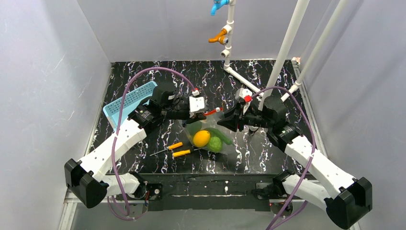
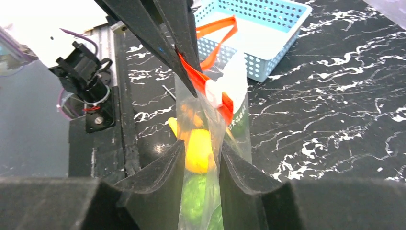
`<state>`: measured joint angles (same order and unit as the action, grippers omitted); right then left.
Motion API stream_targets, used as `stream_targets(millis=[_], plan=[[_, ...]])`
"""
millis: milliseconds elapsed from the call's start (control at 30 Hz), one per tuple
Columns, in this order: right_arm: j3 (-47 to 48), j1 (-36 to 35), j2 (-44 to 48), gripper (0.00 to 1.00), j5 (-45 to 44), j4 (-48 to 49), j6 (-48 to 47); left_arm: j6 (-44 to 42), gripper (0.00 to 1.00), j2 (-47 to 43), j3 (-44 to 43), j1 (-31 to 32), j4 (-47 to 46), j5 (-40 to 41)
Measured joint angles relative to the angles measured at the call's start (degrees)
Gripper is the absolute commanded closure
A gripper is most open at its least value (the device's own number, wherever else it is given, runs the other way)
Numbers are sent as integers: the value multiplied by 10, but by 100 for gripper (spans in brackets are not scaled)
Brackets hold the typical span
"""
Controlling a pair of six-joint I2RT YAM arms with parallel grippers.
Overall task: Place the food in the zip-top bag and seal the zipper
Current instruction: Zip the zipper food storage bag at the center of the board.
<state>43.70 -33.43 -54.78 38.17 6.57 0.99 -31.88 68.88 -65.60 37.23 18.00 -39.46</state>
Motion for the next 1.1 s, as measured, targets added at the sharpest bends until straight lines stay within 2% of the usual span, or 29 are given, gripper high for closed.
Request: stream_targets(millis=[200, 467, 700, 967, 1033, 1100], plan=[[0, 12, -12, 62, 47, 19, 23, 6, 100, 0, 0, 0, 0, -3], [24, 19, -31, 68, 67, 27, 44, 10, 100, 0, 0, 0, 0, -6], [37, 21, -49, 79, 68, 27, 53, 14, 100, 0, 0, 0, 0, -9], [39, 23, -58, 76, 74, 44, 68, 15, 100, -1, 0, 0, 2, -16], [41, 23, -61, 70, 77, 45, 70, 16, 100, -1, 0, 0, 2, -17], [44, 23, -67, 68, 82, 51, 76, 17, 100, -1, 0, 0, 2, -17]])
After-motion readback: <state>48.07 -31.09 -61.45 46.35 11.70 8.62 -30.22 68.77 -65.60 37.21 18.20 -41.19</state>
